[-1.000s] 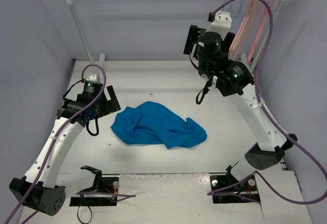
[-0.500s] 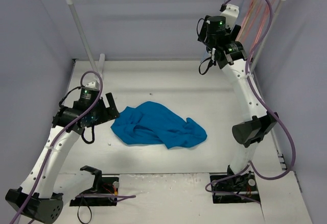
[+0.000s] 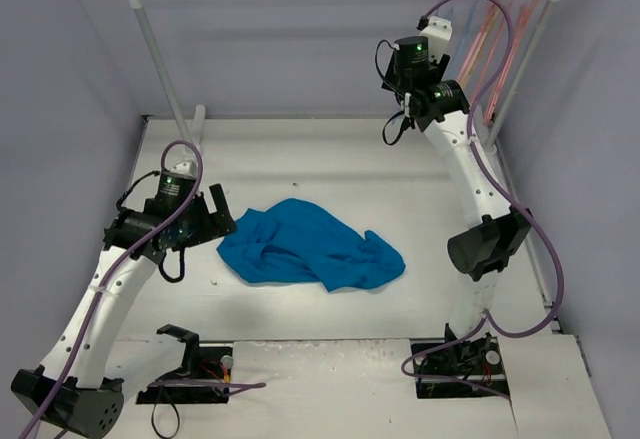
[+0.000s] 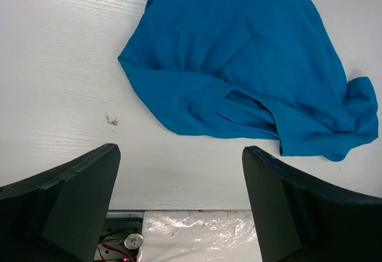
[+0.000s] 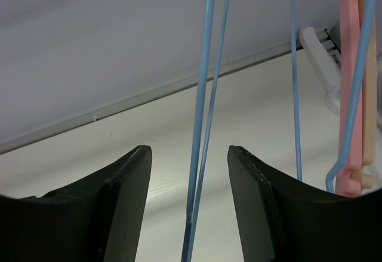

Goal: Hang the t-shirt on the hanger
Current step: Pick up the hanger from the clothesline.

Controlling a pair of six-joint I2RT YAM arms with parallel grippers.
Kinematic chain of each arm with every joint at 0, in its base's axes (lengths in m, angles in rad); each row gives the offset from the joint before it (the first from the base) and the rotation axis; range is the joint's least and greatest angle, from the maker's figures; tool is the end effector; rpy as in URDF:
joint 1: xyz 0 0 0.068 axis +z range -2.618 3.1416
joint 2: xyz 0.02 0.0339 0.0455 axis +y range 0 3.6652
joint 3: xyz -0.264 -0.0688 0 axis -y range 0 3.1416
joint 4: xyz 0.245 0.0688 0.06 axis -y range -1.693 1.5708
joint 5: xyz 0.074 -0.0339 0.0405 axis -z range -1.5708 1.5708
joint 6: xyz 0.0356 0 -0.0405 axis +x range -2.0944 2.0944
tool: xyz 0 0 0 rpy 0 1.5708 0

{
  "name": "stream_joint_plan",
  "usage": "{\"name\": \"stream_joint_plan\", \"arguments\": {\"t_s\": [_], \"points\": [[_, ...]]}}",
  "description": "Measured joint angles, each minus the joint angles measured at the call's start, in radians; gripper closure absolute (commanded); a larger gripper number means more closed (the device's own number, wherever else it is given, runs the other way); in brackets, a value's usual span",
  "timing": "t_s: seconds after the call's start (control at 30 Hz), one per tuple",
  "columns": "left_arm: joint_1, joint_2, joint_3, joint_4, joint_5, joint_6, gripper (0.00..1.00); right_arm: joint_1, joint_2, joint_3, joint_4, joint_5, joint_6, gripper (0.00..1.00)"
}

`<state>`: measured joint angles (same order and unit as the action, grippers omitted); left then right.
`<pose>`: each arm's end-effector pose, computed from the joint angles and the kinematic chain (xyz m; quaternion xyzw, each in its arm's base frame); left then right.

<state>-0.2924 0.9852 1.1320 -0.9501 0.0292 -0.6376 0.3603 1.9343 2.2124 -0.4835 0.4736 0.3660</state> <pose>0.1757 -0.0540 0.3498 -0.1539 0.9143 -0.1800 0.3285 0.4141 0.1387 0.4636 0.1502 0.7538 0.0477 0.6379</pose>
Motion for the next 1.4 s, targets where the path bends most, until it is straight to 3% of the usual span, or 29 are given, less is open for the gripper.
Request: {"name": "stream_joint_plan", "arguments": {"t_s": [0.17, 0.8, 0.9, 1.4], "points": [[0.000, 0.001, -0.001, 0.001, 0.009, 0.002, 0.15, -0.001, 0.000, 0.000, -0.013, 0.021, 0.002, 0.59], [0.000, 0.022, -0.001, 0.011, 0.035, 0.003, 0.15, -0.008, -0.047, -0.041, -0.051, 0.046, -0.043, 0.89], [0.000, 0.023, -0.001, 0.011, 0.037, 0.003, 0.15, -0.008, -0.070, -0.044, -0.051, 0.037, -0.066, 1.00], [0.000, 0.035, -0.001, 0.013, 0.049, 0.003, 0.15, -0.008, -0.212, -0.185, 0.094, -0.138, -0.283, 1.00]]}}
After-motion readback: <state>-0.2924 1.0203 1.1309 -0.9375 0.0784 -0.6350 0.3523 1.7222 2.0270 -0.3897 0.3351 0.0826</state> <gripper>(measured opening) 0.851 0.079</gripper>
